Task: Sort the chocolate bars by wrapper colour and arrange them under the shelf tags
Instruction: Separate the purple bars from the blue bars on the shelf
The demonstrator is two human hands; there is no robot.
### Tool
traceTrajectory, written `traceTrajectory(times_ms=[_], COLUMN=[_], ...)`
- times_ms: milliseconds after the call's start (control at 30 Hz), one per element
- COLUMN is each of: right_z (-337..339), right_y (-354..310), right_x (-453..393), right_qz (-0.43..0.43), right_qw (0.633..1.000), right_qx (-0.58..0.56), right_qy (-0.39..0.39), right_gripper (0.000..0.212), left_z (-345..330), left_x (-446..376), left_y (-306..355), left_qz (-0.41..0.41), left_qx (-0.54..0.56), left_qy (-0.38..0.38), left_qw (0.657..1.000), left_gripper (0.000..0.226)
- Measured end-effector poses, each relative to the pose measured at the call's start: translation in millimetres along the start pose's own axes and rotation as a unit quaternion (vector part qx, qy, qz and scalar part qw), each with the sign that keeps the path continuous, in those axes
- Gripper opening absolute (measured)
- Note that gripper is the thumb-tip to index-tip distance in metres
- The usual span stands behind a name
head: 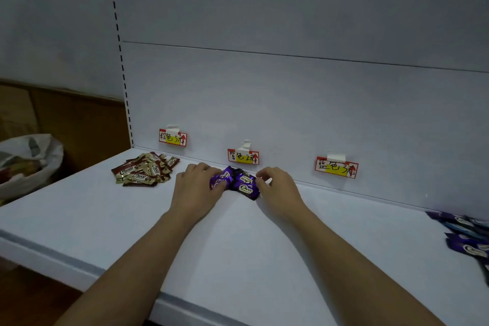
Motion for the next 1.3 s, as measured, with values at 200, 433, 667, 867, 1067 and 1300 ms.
traceTrajectory(times_ms=[200,433,667,867,1067,1300], right_z=[23.7,115.5,249.6,355.5,369.1,357.1], right_y=[-13.9,10.4,78.5,132.4,149.3,154.5], right_x=[20.3,81.3,127.5,130.8,133.2,136.2], right_qz=[-0.017,-0.039,-0.080,-0.104,-0.084,-0.082], right_qw=[0.999,0.992,0.990,0.986,0.991,0.968], right_qx=[0.035,0.100,0.116,0.129,0.102,0.217], right_qy=[-0.035,-0.063,-0.010,0.019,-0.032,-0.096], right_gripper=[0.030,0.030,0.015,0.009,0.010,0.014], left_z=[18.5,1.2,-14.5,-19.9,-18.4,-25.3], left_x=[13.8,31.7,49.8,54.4,59.3,70.9], left_y=[56.6,158.7,309.5,423.3,461.8,467.6], left_qz=[-0.032,-0.096,-0.150,-0.181,-0.210,-0.280], left_qx=[-0.014,0.025,0.144,0.239,0.281,0.188], left_qy=[-0.014,-0.130,-0.185,-0.204,-0.145,-0.166], left_qw=[0.999,0.987,0.960,0.932,0.925,0.926], left_gripper=[0.043,0.053,0.044,0.021,0.012,0.026])
Point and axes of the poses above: each hand's wrist, its own x-axis away from the middle knuckle, its own z-axis out of the back of the hand, y = z × x, the point moved 9 cm from there along -x, towards the middle knuckle, and after that the axes turned 15 degrees about -x, right-handed, at the moved point
